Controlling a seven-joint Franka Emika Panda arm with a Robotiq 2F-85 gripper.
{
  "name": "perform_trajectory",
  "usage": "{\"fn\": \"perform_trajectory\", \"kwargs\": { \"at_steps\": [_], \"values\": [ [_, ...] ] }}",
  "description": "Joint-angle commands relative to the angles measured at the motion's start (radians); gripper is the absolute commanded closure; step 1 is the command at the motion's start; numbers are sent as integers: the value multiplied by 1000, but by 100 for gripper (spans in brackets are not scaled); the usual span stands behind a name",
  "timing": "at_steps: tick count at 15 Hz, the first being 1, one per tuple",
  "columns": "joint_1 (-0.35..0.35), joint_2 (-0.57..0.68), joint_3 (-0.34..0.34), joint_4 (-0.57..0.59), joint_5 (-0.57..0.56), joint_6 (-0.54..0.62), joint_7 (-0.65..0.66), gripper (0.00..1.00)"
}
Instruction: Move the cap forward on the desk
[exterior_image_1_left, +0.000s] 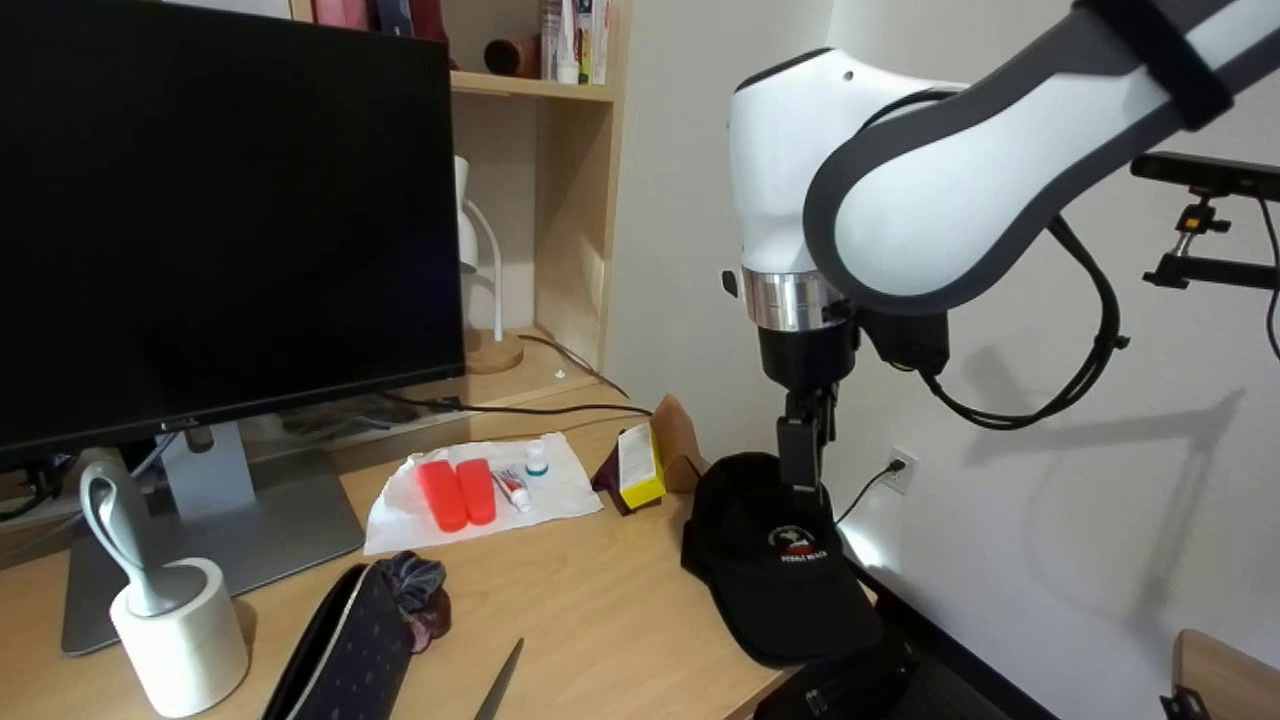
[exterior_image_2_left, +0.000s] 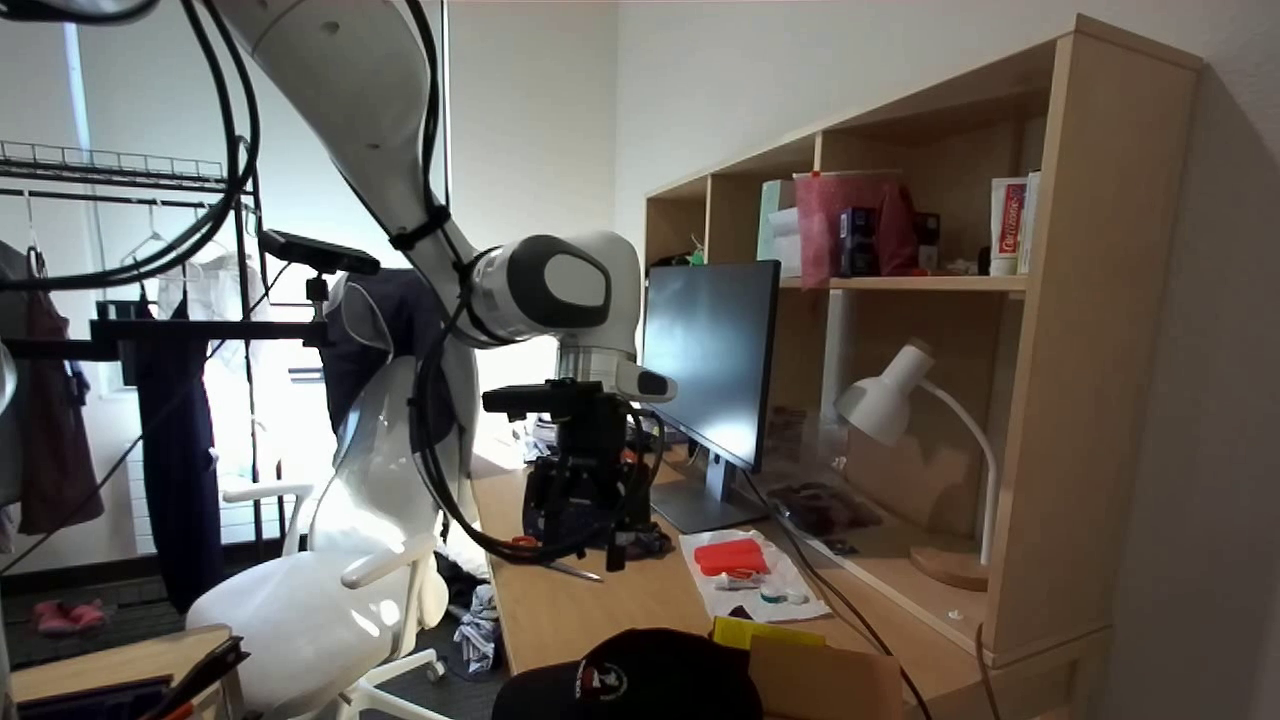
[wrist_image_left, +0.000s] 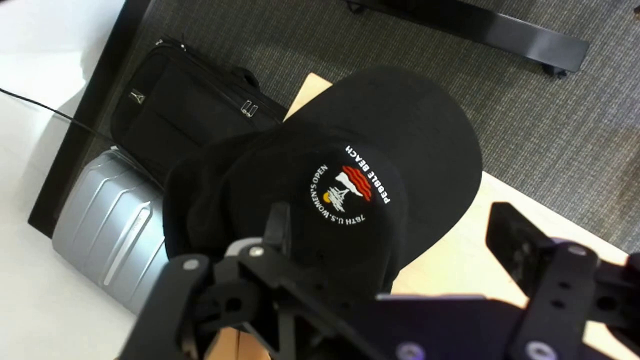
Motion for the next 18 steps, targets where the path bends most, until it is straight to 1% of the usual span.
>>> {"fn": "perform_trajectory", "kwargs": {
  "at_steps": [1,2,5,7,11,13,17,18],
  "values": [
    [26,30,12,-4,-115,-20,42,0],
    [35,35,19,-23,-153,1,33,0],
    [69,62,37,-65,-259,40,63,0],
    [94,80,47,-95,-302,81,118,0],
    [129,141,51,-127,-338,154,259,0],
    [135,182,48,-125,-326,199,287,0],
    [163,255,20,-109,-354,255,408,0],
    [176,274,1,-97,-381,264,462,0]
  ]
}}
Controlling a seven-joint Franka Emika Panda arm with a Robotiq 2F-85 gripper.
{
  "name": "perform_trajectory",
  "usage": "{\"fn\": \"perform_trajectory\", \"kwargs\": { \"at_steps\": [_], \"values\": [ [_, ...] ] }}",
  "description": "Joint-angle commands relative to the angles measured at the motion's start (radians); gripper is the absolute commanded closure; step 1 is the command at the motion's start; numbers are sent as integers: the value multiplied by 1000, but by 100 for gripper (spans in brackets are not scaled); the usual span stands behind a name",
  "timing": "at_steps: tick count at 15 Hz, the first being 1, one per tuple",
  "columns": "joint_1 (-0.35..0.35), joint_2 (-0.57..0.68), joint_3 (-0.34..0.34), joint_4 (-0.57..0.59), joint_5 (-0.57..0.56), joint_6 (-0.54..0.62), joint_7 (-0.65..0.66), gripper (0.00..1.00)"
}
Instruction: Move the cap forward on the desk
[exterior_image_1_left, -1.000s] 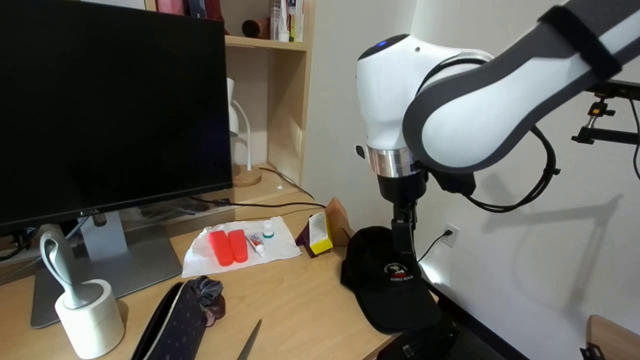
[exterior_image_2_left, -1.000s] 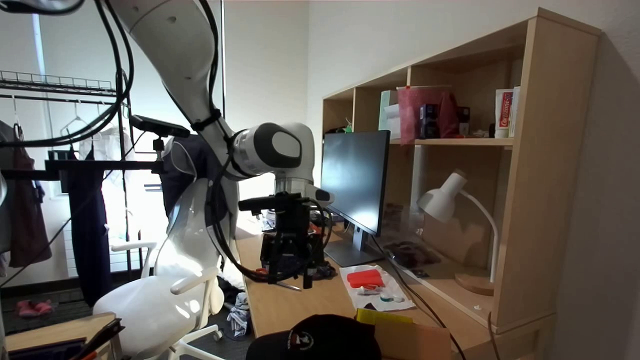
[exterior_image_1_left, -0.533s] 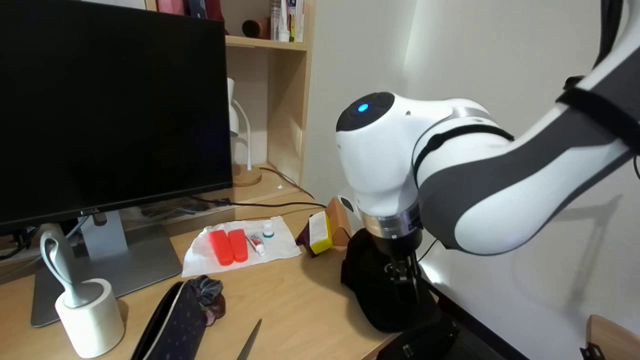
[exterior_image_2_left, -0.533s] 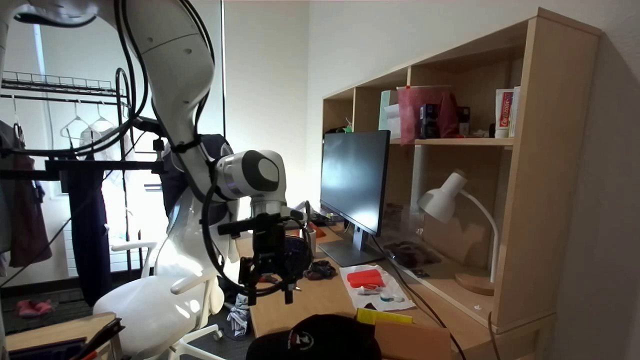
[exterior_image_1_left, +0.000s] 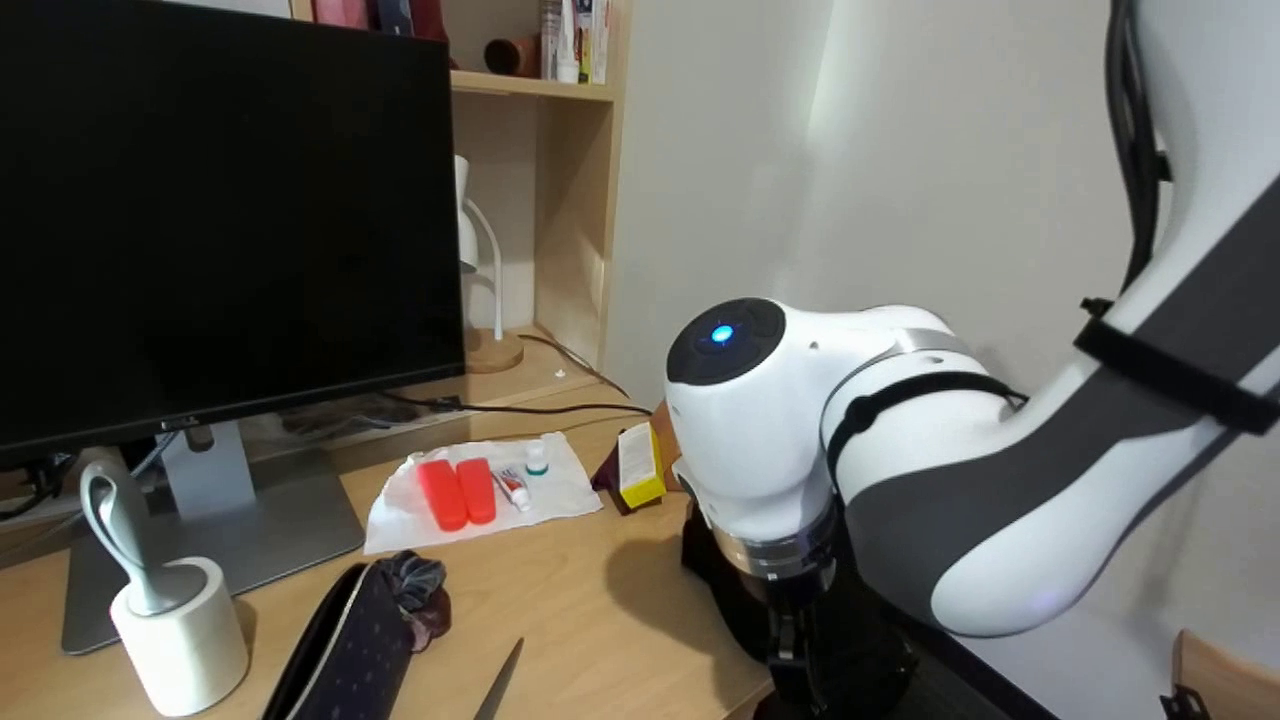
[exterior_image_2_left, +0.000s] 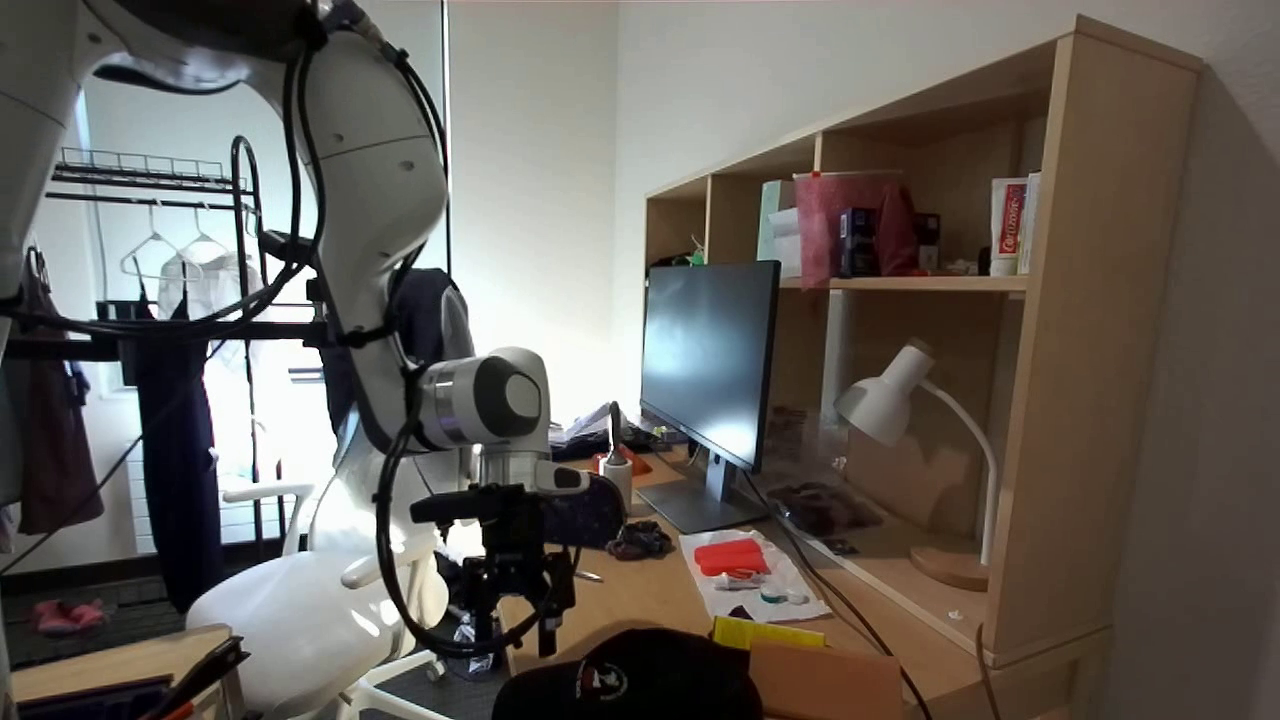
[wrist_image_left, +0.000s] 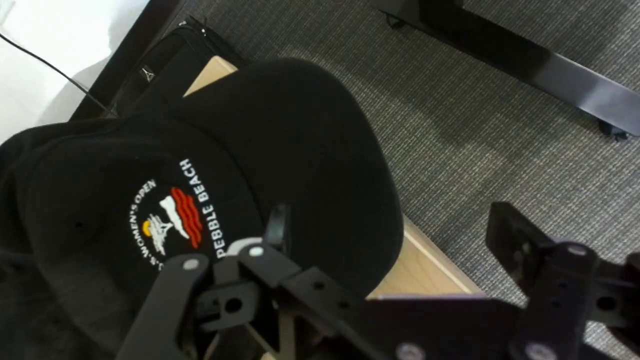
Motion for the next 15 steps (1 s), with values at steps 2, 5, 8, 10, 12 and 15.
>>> {"fn": "perform_trajectory", "kwargs": {
  "at_steps": [2,5,8,10,12,15],
  "values": [
    [53,86,-67,45,-99,44,196,0],
    [81,125,-100,82,-157,25,295,0],
    [102,156,-122,112,-204,8,367,0],
    [105,173,-125,126,-216,-14,393,0],
    [108,186,-127,139,-225,-43,420,0],
    [105,204,-117,158,-219,-74,411,26]
  ]
}}
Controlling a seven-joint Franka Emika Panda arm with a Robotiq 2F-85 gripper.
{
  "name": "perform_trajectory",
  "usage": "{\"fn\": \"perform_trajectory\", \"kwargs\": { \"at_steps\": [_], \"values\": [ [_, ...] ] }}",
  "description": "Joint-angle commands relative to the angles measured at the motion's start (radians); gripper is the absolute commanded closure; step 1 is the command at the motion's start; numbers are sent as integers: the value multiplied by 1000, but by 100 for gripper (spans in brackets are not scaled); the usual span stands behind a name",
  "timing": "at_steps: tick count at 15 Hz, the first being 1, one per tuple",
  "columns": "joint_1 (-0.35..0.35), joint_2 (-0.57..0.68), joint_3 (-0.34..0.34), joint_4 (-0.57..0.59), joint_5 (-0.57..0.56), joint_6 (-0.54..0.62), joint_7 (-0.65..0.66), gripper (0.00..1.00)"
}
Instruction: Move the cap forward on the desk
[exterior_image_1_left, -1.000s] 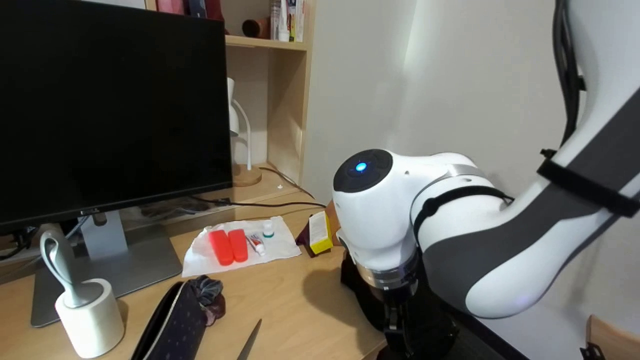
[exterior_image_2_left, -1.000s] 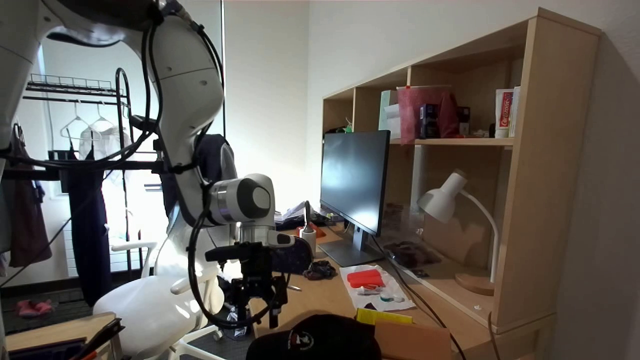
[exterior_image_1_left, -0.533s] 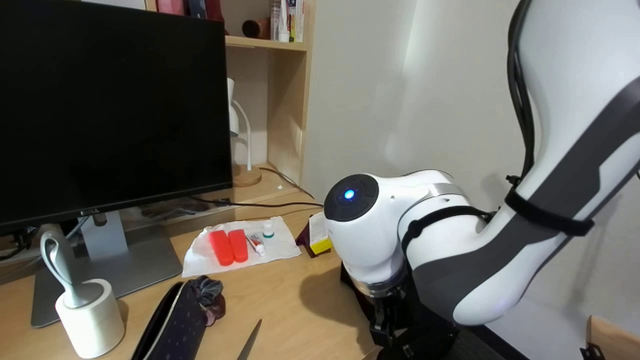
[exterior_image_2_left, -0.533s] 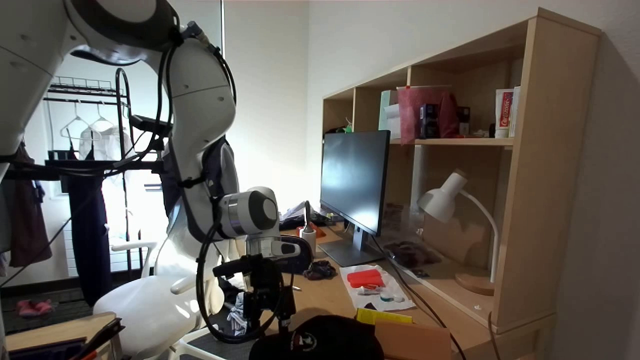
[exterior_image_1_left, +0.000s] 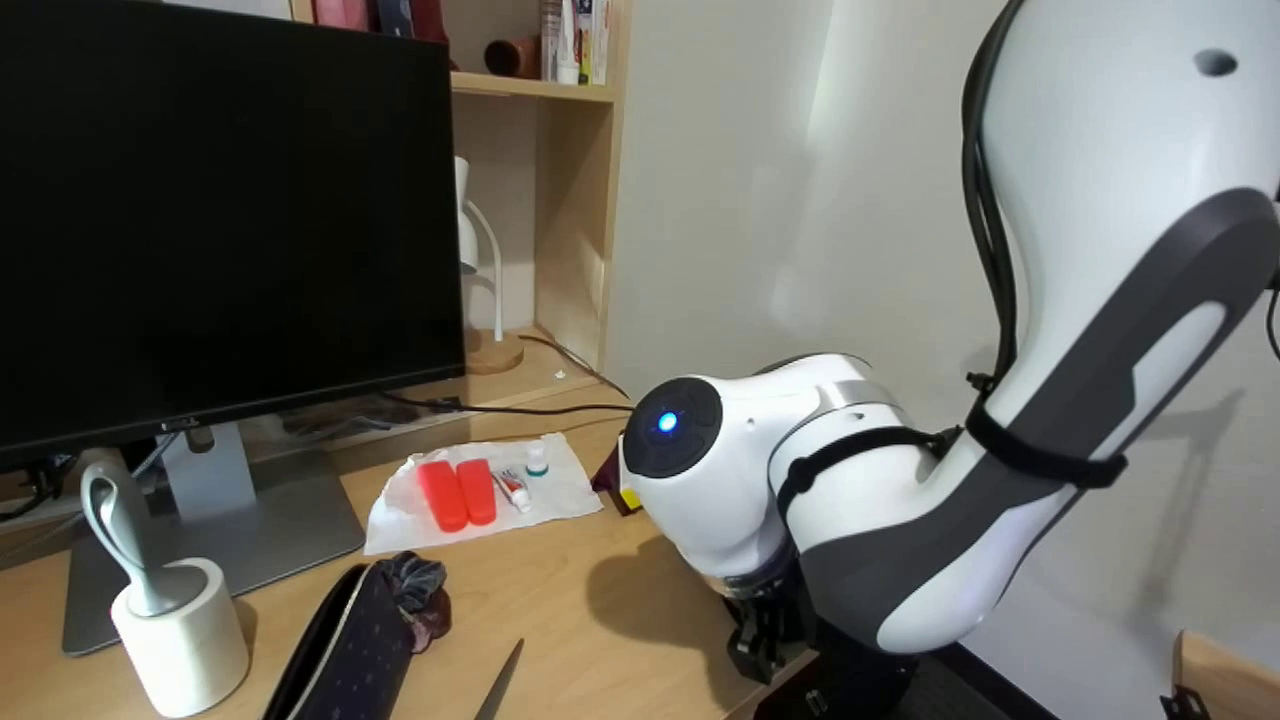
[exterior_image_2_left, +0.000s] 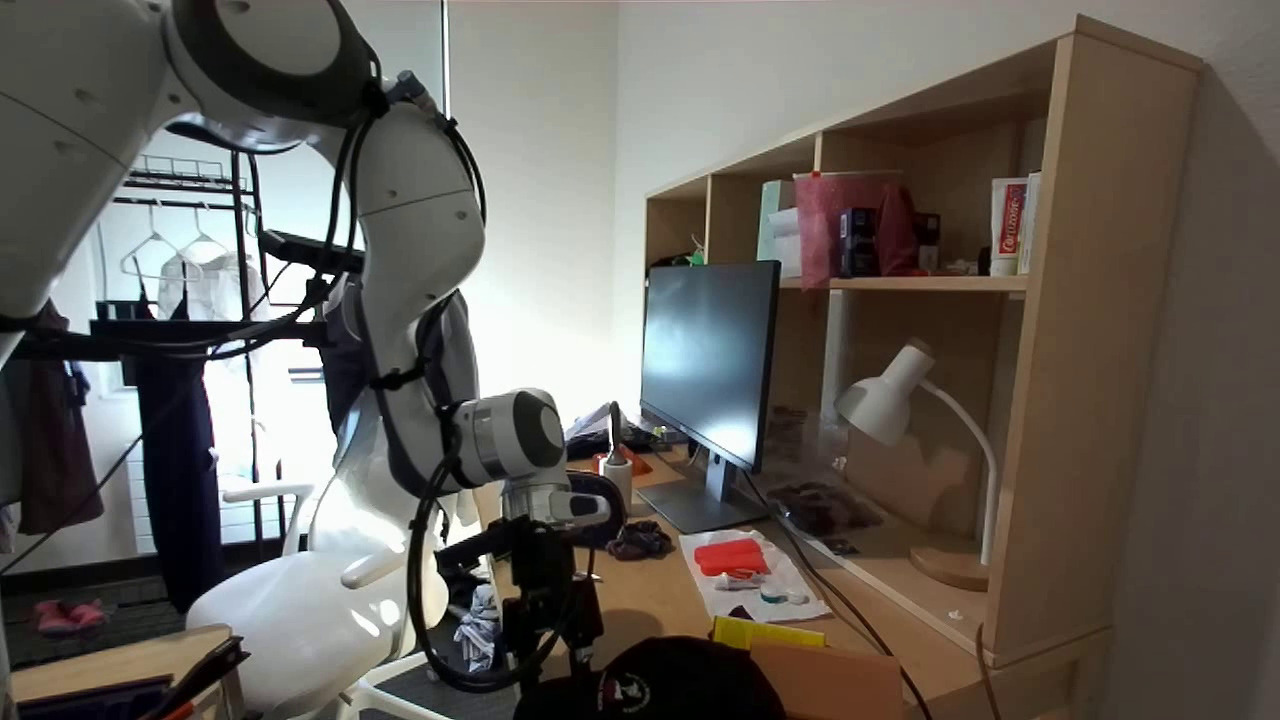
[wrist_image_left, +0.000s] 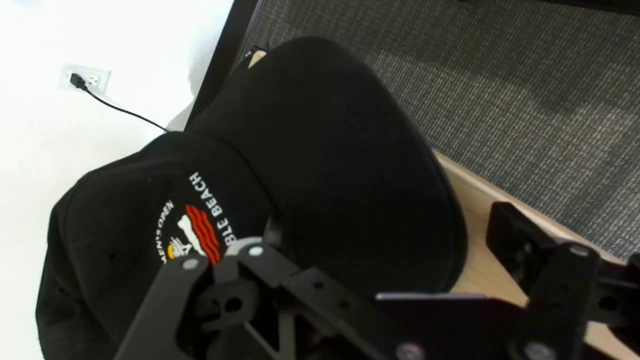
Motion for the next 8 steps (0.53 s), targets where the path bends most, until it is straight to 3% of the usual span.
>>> {"fn": "perform_trajectory", "kwargs": {
  "at_steps": [1,8],
  "values": [
    [2,31,8,28,-26,-34,22,28],
    [-3,17,29,28,-28,-17,-3,70]
  ]
}}
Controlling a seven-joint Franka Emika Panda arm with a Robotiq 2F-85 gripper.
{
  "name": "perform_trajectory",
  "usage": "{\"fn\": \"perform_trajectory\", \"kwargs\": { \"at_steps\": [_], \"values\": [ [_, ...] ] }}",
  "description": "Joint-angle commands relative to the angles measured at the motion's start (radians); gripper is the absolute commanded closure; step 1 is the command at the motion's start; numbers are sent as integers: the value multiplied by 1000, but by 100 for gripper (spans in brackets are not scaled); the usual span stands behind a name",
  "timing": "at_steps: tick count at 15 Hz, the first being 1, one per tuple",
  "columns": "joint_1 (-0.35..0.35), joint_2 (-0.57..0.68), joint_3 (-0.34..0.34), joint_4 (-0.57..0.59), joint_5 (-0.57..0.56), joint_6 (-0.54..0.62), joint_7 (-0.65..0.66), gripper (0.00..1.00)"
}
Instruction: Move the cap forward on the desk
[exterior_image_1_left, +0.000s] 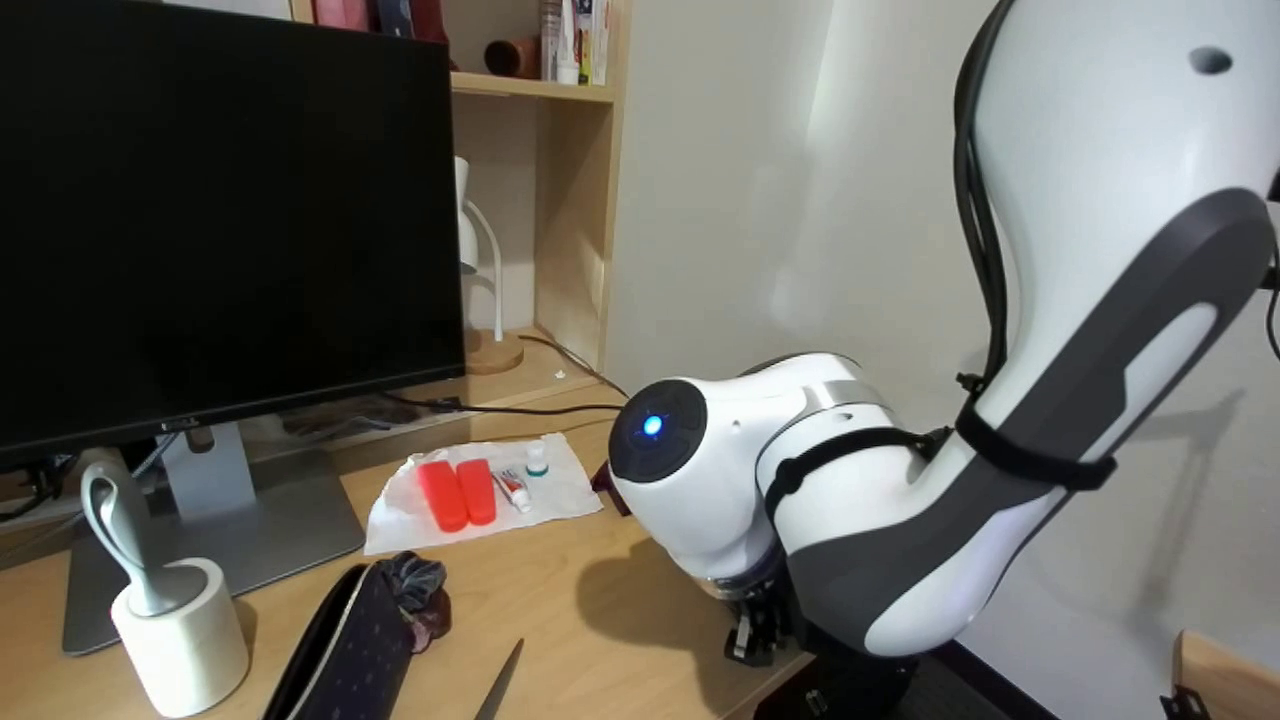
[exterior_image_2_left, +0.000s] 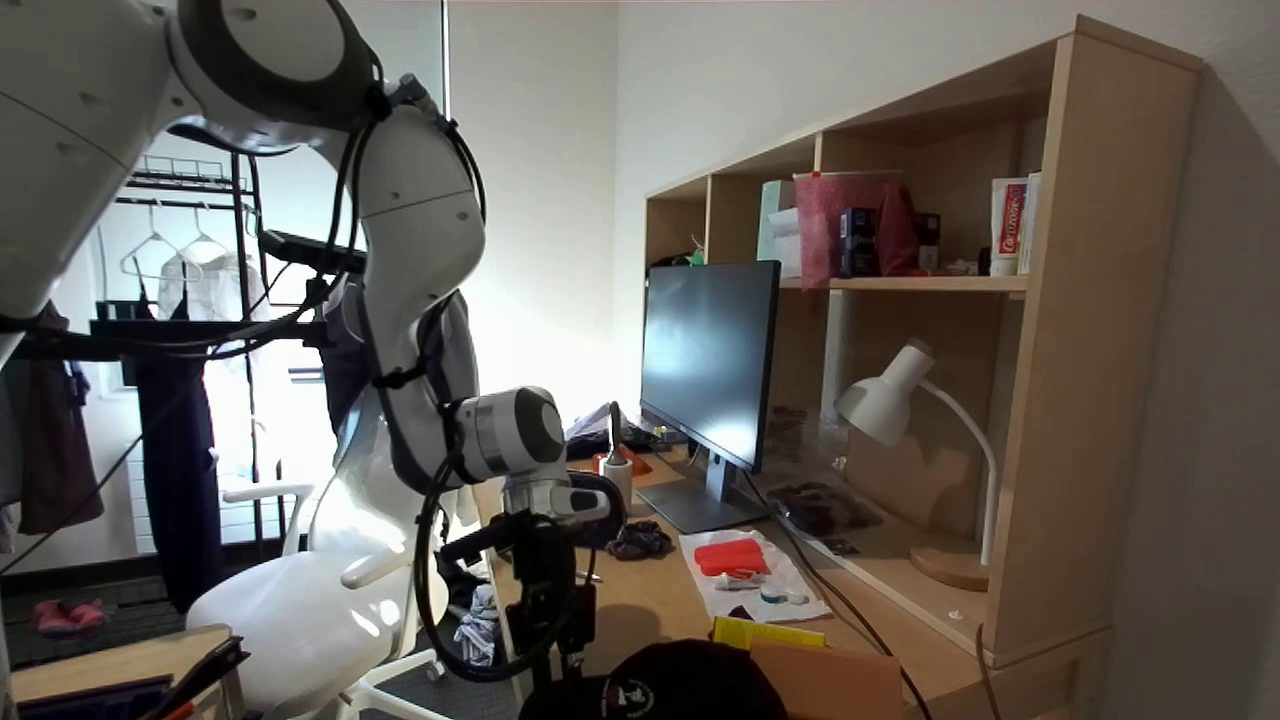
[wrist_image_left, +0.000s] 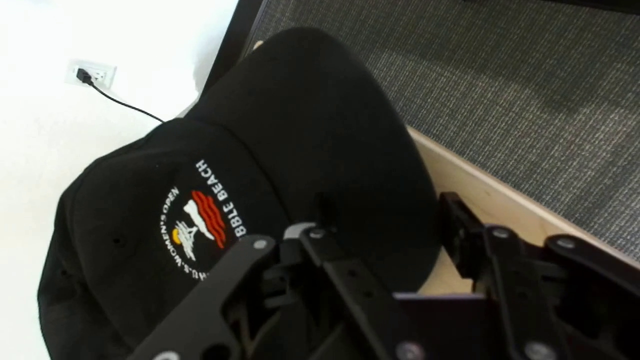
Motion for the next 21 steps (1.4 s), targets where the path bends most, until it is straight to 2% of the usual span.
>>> {"fn": "perform_trajectory", "kwargs": {
  "at_steps": [1,2,6,9,11,13,14,15,16,18,21],
  "values": [
    [-7,7,18,7,-30,16,-11,75],
    [-8,5,23,8,-33,22,-15,81],
    [-9,-1,42,9,-64,38,-31,89],
    [-5,-1,57,17,-81,54,-56,89],
    [0,2,68,25,-94,66,-78,96],
    [3,2,82,30,-98,80,-113,93],
    [6,8,84,32,-102,92,-115,89],
    [7,2,88,31,-98,101,-118,68],
    [6,-6,89,23,-98,114,-123,66],
    [11,-35,79,0,-102,121,-92,54],
    [20,-66,51,-29,-92,20,-55,34]
  ]
}}
